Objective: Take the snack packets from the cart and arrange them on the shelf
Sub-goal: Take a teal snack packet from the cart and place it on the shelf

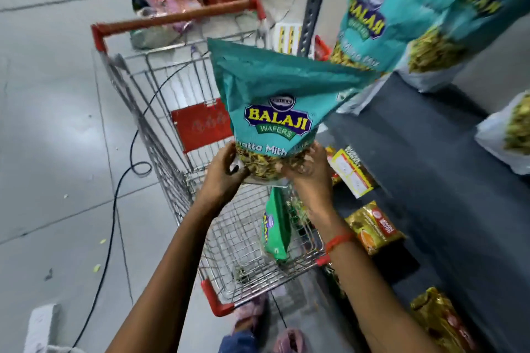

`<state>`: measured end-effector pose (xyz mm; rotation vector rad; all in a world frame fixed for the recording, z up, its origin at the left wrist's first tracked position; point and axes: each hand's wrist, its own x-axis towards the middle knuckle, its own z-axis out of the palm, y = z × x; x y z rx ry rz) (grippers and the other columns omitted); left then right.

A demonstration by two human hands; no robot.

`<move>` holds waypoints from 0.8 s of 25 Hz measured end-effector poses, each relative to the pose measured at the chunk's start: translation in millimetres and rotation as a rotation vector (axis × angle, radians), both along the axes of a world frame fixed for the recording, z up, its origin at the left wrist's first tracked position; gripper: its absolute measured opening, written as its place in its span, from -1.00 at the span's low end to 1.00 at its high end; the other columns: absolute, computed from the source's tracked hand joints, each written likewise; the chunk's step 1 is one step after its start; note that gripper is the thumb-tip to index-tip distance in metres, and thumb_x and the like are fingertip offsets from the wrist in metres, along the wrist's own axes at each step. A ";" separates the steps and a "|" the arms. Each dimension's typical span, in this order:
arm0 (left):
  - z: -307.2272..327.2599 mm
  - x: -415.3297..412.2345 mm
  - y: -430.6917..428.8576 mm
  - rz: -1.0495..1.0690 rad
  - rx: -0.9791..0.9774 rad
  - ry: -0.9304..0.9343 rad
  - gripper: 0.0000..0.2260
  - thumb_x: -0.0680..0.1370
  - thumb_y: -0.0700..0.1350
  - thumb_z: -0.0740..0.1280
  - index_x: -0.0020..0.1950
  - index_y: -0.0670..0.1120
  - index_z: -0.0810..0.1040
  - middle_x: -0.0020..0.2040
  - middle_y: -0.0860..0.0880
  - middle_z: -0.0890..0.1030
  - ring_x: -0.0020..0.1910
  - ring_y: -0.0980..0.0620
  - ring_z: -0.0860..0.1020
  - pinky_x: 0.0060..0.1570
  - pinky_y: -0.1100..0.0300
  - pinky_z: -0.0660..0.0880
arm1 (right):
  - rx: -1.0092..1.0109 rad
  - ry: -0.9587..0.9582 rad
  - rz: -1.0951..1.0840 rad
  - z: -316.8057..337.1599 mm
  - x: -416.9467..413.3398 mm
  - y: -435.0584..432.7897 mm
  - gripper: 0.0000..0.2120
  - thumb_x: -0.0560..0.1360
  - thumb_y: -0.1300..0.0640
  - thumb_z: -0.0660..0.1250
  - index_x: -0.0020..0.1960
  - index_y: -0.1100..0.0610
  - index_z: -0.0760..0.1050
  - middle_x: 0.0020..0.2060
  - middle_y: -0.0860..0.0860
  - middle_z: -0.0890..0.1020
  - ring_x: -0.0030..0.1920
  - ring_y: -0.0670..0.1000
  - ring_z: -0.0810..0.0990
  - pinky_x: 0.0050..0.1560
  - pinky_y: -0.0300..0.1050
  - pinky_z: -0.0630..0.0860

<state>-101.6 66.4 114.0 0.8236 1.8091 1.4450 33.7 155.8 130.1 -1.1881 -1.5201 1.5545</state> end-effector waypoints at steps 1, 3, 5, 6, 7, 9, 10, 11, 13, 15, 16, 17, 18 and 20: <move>18.9 8.8 9.5 -0.065 0.029 0.001 -0.55 0.47 -0.40 0.33 0.32 -0.14 0.39 0.26 -0.01 0.51 0.24 0.14 0.45 0.17 0.38 0.43 | 0.039 -0.008 -0.042 13.1 14.2 7.8 -0.36 0.26 0.40 0.50 0.28 0.26 0.32 0.15 0.11 0.55 0.12 0.09 0.55 0.14 0.07 0.56; 43.4 30.7 37.6 -0.199 0.096 0.023 -0.60 0.47 -0.38 0.34 0.29 -0.17 0.42 0.17 0.01 0.55 0.10 0.31 0.52 0.07 0.50 0.45 | 0.173 -0.054 -0.161 33.4 48.0 24.2 -0.41 0.18 0.11 0.57 0.16 0.10 0.44 0.14 0.21 0.58 0.14 0.18 0.58 0.16 0.20 0.56; 54.4 54.5 65.9 -0.325 0.118 0.050 -0.62 0.47 -0.38 0.34 0.25 -0.16 0.43 0.12 0.02 0.57 -0.01 0.42 0.53 0.09 0.45 0.48 | 0.204 -0.094 -0.274 39.5 82.3 37.4 -0.39 0.09 -0.08 0.57 0.09 -0.04 0.47 0.11 0.25 0.59 0.10 0.16 0.59 0.16 0.23 0.54; 56.8 65.5 79.1 -0.384 0.117 0.056 -0.62 0.47 -0.36 0.35 0.25 -0.15 0.43 0.14 -0.01 0.57 0.00 0.38 0.54 0.13 0.39 0.48 | 0.186 -0.085 -0.322 40.4 99.4 41.2 -0.41 0.11 -0.06 0.58 0.09 -0.03 0.47 0.11 0.26 0.59 0.08 0.14 0.60 0.17 0.22 0.54; 60.1 83.4 94.7 -0.475 0.119 0.091 -0.63 0.47 -0.32 0.37 0.25 -0.14 0.43 0.17 -0.06 0.57 0.05 0.30 0.54 0.15 0.33 0.47 | 0.173 -0.074 -0.402 41.3 122.6 44.7 -0.43 0.14 -0.02 0.58 0.09 0.01 0.48 0.11 0.26 0.58 0.07 0.13 0.60 0.19 0.21 0.53; 61.4 109.1 118.7 -0.584 0.145 0.164 -0.62 0.44 -0.16 0.38 0.25 -0.09 0.44 0.20 -0.08 0.58 0.15 0.17 0.52 0.20 0.21 0.47 | 0.172 -0.083 -0.506 41.7 153.6 49.8 -0.44 0.13 -0.07 0.56 0.07 0.01 0.47 0.11 0.24 0.58 0.10 0.16 0.60 0.18 0.26 0.52; 61.9 121.0 130.8 -0.608 0.155 0.181 -0.60 0.43 -0.11 0.37 0.25 -0.07 0.44 0.21 -0.08 0.58 0.19 0.11 0.52 0.23 0.13 0.46 | 0.171 -0.077 -0.537 42.7 166.1 52.5 -0.45 0.13 -0.08 0.55 0.06 -0.01 0.46 0.12 0.24 0.57 0.11 0.18 0.59 0.18 0.27 0.52; 62.5 134.3 142.7 -0.641 0.156 0.188 -0.58 0.41 -0.07 0.37 0.26 -0.07 0.44 0.23 -0.09 0.57 0.22 0.06 0.51 0.25 0.06 0.44 | 0.164 -0.075 -0.579 41.5 179.1 57.1 -0.47 0.13 -0.06 0.55 0.04 -0.04 0.45 0.13 0.24 0.56 0.12 0.18 0.59 0.17 0.28 0.52; 57.6 152.7 165.7 -0.685 0.164 0.204 -0.49 0.37 0.02 0.38 0.28 -0.11 0.44 0.25 -0.16 0.56 0.28 -0.08 0.50 0.31 -0.11 0.42 | 0.165 -0.060 -0.645 39.8 195.0 69.9 -0.51 0.10 -0.09 0.54 -0.02 -0.12 0.44 0.15 0.24 0.54 0.11 0.15 0.58 0.17 0.27 0.53; 42.1 168.1 195.4 -0.732 0.165 0.198 -0.42 0.35 0.07 0.36 0.28 -0.19 0.43 0.26 -0.25 0.55 0.29 -0.18 0.49 0.31 -0.21 0.40 | 0.187 -0.038 -0.706 37.0 211.1 83.6 -0.49 0.09 -0.12 0.52 -0.02 -0.12 0.43 0.15 0.26 0.54 0.07 0.10 0.58 0.17 0.26 0.53; 37.8 175.0 209.0 -0.753 0.158 0.177 -0.41 0.34 0.07 0.36 0.29 -0.21 0.41 0.27 -0.25 0.53 0.29 -0.14 0.48 0.33 -0.20 0.38 | 0.201 -0.031 -0.726 38.2 216.3 88.5 -0.48 0.10 -0.11 0.53 0.00 -0.10 0.42 0.15 0.25 0.54 0.05 0.07 0.58 0.18 0.25 0.53; 38.8 180.0 217.7 -0.777 0.153 0.158 -0.41 0.34 0.05 0.36 0.30 -0.20 0.40 0.27 -0.21 0.52 0.27 -0.05 0.48 0.35 -0.15 0.38 | 0.215 -0.032 -0.739 40.3 219.9 91.6 -0.48 0.14 -0.07 0.53 0.03 -0.09 0.41 0.14 0.22 0.55 0.04 0.04 0.57 0.19 0.23 0.52; 41.9 184.5 223.4 -0.799 0.160 0.137 -0.44 0.35 0.01 0.37 0.30 -0.15 0.38 0.26 -0.15 0.50 0.23 0.07 0.49 0.34 -0.08 0.38 | 0.232 -0.048 -0.754 41.2 221.8 94.1 -0.49 0.18 -0.03 0.54 0.06 -0.05 0.41 0.11 0.18 0.55 0.03 0.02 0.56 0.20 0.22 0.52; 40.7 190.9 234.3 -0.823 0.180 0.122 -0.50 0.38 -0.13 0.37 0.29 -0.09 0.33 0.25 -0.12 0.46 0.10 0.35 0.51 0.25 0.17 0.43 | 0.262 -0.104 -0.782 38.8 223.0 96.9 -0.48 0.25 0.01 0.53 0.12 0.07 0.42 0.07 0.09 0.52 0.06 0.04 0.55 0.20 0.18 0.51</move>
